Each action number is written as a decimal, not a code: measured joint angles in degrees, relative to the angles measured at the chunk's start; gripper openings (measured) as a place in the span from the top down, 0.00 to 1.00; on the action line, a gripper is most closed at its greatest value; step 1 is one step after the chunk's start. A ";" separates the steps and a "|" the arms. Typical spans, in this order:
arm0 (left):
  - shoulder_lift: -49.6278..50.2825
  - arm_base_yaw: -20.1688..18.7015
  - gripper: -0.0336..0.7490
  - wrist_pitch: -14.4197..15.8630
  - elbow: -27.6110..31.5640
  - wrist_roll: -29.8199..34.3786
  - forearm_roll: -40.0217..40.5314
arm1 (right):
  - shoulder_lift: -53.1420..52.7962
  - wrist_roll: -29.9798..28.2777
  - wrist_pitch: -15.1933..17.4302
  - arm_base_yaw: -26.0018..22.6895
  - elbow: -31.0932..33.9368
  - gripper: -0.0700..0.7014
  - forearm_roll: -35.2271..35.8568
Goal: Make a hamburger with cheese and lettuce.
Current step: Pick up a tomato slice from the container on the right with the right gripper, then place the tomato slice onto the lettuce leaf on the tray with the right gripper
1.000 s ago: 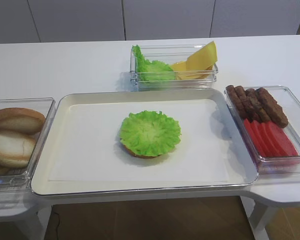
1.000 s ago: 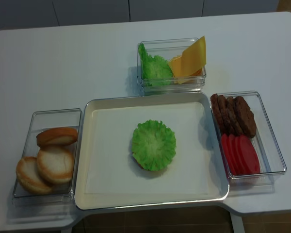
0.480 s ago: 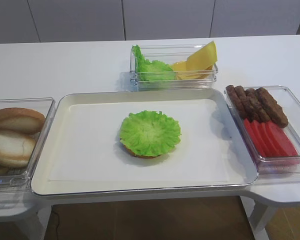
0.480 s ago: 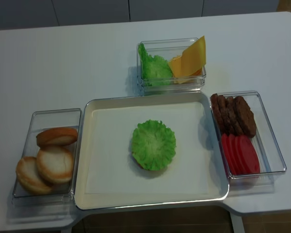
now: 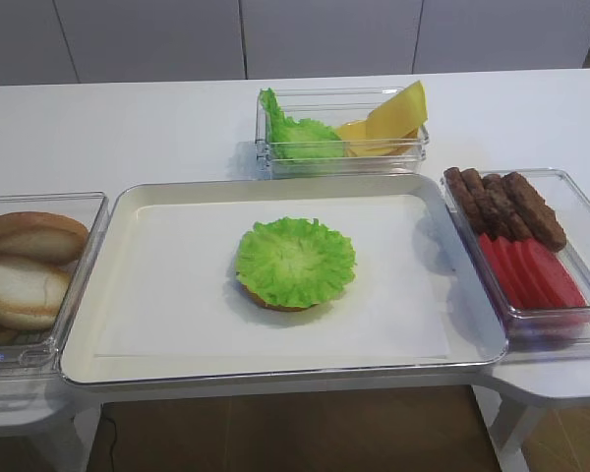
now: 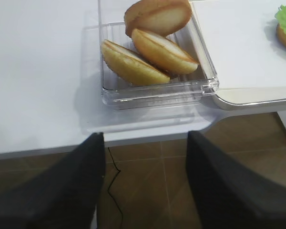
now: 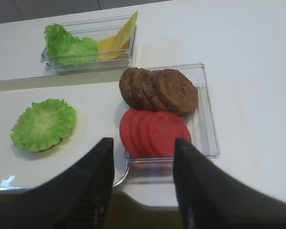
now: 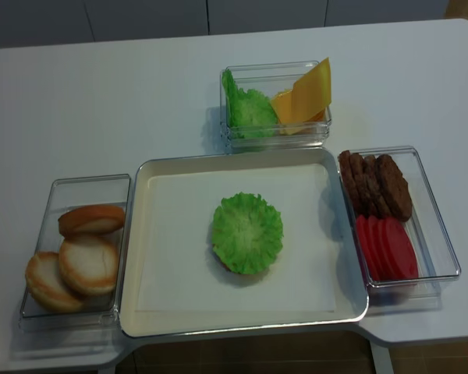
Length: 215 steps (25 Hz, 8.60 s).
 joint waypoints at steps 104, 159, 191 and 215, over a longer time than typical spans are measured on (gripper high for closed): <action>0.00 0.00 0.44 0.00 0.00 0.00 0.00 | 73.71 30.24 3.92 34.68 -23.45 0.58 -33.14; 0.00 0.00 0.44 0.00 0.00 0.00 0.00 | 53.85 31.01 7.36 34.68 -23.62 0.86 -29.26; 0.00 0.00 0.44 0.00 0.00 0.00 0.00 | 77.12 24.49 4.14 43.20 -42.50 0.86 -25.94; 0.00 0.00 0.44 0.00 0.00 0.00 0.00 | 84.80 24.92 2.94 43.81 -45.98 0.86 -27.87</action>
